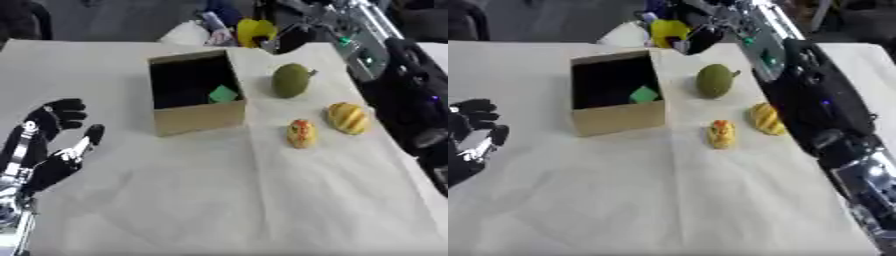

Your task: Pick up objects on the table and place them in the box.

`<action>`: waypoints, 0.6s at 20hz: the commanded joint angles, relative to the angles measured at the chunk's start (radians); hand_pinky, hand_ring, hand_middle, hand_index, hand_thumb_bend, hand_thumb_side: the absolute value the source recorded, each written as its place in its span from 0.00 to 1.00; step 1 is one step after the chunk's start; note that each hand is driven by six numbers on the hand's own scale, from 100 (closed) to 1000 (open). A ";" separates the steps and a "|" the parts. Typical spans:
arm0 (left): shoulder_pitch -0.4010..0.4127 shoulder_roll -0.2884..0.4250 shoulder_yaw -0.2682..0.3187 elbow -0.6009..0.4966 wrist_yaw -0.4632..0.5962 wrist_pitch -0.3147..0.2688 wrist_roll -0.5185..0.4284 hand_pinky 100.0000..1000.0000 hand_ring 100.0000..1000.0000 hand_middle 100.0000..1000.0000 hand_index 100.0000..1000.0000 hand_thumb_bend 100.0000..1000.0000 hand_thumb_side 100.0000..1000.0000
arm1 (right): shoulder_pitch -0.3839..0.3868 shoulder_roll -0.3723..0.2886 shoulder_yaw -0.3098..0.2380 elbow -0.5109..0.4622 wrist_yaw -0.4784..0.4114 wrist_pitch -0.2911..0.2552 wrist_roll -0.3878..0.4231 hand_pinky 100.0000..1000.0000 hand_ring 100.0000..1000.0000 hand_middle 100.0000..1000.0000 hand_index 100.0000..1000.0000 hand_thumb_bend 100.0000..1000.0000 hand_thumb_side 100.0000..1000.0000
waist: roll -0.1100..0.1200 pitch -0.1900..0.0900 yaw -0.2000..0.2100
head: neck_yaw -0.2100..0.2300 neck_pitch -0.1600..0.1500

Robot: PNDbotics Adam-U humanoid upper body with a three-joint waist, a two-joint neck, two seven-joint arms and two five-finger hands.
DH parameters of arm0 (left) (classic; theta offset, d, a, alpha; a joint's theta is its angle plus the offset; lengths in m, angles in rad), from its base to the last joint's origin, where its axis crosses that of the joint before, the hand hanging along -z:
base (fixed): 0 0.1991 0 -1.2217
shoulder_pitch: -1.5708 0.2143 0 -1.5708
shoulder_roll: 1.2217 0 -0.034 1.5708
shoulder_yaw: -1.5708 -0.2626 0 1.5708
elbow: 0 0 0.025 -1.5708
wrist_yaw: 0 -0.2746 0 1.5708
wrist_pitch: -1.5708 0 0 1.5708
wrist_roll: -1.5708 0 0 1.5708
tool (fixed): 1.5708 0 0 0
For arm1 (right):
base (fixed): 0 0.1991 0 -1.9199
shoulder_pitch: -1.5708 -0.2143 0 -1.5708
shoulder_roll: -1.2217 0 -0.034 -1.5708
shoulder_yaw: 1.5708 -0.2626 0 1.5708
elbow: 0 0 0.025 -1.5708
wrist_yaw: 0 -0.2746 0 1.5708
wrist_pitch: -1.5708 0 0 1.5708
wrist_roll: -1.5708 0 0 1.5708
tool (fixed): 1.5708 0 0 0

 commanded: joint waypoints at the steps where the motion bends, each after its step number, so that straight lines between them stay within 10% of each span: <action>1: -0.014 0.007 -0.006 -0.018 0.006 -0.002 -0.011 0.72 0.70 0.66 0.76 0.42 0.32 | -0.045 0.072 -0.052 0.109 0.117 -0.005 -0.059 0.66 0.57 0.43 0.54 0.06 0.00 | 0.002 0.001 0.006 | -0.030 -0.016; 4: -0.015 0.003 -0.011 -0.018 0.008 -0.003 -0.016 0.72 0.70 0.66 0.76 0.42 0.32 | -0.056 0.130 -0.078 0.189 0.193 -0.002 -0.083 0.69 0.64 0.54 0.80 0.14 0.05 | 0.002 0.000 0.012 | -0.048 -0.018; 7: -0.016 0.004 -0.014 -0.017 0.010 -0.004 -0.019 0.72 0.70 0.66 0.76 0.42 0.32 | -0.062 0.161 -0.081 0.223 0.268 -0.002 -0.056 0.72 0.73 0.72 0.97 0.26 0.41 | 0.000 -0.003 0.012 | -0.059 -0.014; 12: -0.010 0.005 -0.014 -0.015 0.010 -0.004 -0.020 0.72 0.70 0.66 0.76 0.42 0.32 | -0.069 0.156 -0.066 0.176 0.311 -0.016 0.008 0.76 0.78 0.85 1.00 0.28 0.49 | -0.003 -0.008 -0.001 | -0.058 -0.013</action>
